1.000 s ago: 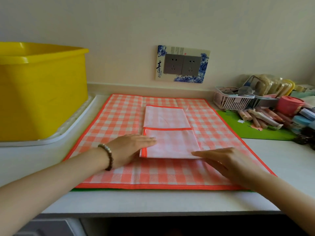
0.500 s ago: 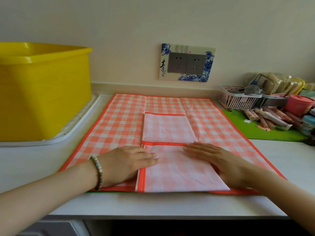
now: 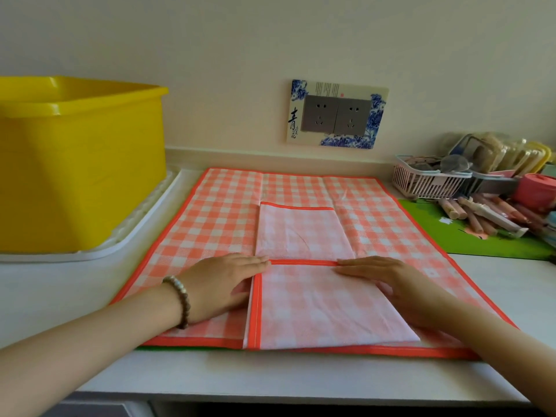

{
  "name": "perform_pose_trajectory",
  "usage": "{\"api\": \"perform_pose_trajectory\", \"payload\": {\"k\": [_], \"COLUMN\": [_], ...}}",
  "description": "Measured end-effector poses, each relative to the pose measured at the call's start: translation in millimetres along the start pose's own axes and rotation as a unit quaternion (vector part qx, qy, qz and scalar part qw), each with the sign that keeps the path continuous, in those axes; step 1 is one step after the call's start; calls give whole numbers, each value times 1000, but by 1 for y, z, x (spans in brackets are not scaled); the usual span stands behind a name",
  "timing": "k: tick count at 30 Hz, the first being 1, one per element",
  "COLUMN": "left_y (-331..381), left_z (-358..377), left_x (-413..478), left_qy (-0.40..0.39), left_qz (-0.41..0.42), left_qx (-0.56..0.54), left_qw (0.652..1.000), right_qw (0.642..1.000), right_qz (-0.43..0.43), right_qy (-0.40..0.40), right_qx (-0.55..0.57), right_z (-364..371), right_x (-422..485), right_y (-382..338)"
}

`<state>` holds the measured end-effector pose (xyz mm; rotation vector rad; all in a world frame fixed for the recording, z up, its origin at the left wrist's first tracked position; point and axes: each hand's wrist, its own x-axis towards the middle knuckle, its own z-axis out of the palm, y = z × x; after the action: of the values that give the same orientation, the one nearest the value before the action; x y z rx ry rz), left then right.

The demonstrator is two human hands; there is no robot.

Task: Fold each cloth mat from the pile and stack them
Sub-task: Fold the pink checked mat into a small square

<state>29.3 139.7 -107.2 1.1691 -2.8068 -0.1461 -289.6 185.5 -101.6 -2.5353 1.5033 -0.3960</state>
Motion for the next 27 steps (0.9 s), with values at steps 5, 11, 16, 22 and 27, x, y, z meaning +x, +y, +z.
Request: {"api": "perform_pose_trajectory", "payload": {"k": [5, 11, 16, 22, 27], "left_y": [-8, -18, -16, -16, -19], "left_z": [-1, 1, 5, -4, -28], "left_x": [18, 36, 46, 58, 75], "left_qy": [119, 196, 211, 134, 3], "left_qz": [-73, -132, -179, -239, -280], "left_qx": [-159, -230, -260, -247, -180], "left_qw": [977, 944, 925, 930, 943], "right_qw": [985, 940, 923, 915, 913], "right_qz": [74, 167, 213, 304, 341], "right_qy": [82, 178, 197, 149, 96], "right_qx": [133, 237, 253, 221, 200], "right_z": [5, 6, 9, 3, -4], "right_x": [11, 38, 50, 67, 75], "right_y": [13, 7, 8, 9, 10]}}
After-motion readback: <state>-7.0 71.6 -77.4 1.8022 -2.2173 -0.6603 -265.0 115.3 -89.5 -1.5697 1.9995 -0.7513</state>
